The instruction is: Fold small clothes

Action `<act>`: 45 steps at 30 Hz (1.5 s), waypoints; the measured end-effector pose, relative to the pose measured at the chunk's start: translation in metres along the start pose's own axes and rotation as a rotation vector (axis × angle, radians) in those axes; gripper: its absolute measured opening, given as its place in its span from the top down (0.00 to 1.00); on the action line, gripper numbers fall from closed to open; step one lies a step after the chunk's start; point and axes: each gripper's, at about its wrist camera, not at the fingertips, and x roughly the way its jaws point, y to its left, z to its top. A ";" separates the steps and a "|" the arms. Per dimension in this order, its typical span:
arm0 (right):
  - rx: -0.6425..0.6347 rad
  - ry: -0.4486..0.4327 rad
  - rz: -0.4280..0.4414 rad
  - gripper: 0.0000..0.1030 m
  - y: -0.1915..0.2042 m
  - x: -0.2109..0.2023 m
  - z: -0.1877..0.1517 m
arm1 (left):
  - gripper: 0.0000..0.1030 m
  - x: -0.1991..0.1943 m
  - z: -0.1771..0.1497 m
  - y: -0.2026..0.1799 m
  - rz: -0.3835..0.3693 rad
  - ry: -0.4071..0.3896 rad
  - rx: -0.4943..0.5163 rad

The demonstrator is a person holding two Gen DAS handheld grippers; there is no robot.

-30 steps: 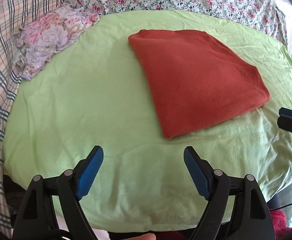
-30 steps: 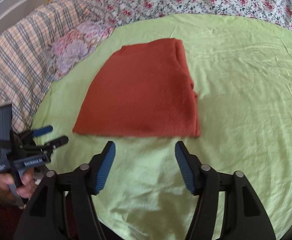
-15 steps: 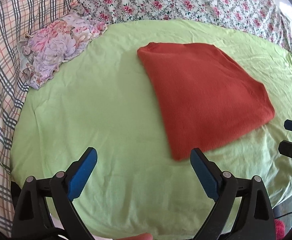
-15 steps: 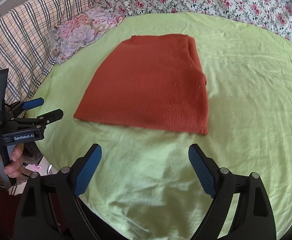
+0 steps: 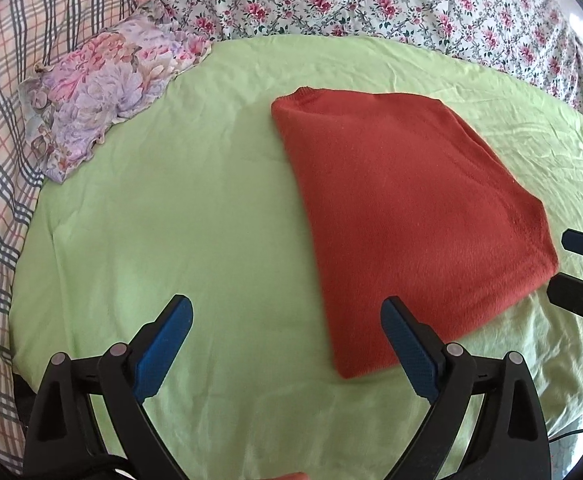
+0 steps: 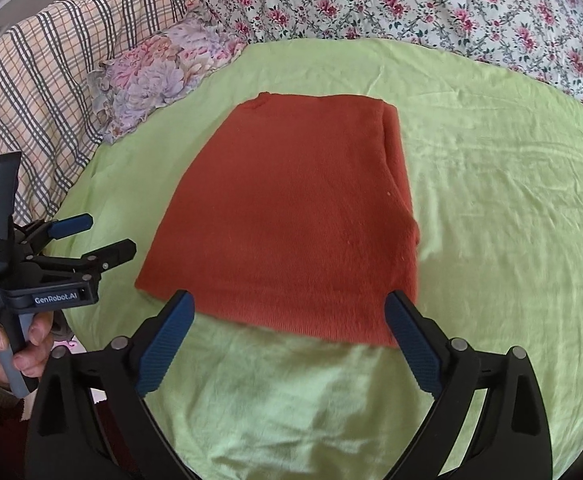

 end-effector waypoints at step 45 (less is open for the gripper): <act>0.026 0.063 0.007 0.06 -0.017 0.032 0.028 | 0.07 0.012 0.020 -0.017 -0.063 0.024 0.055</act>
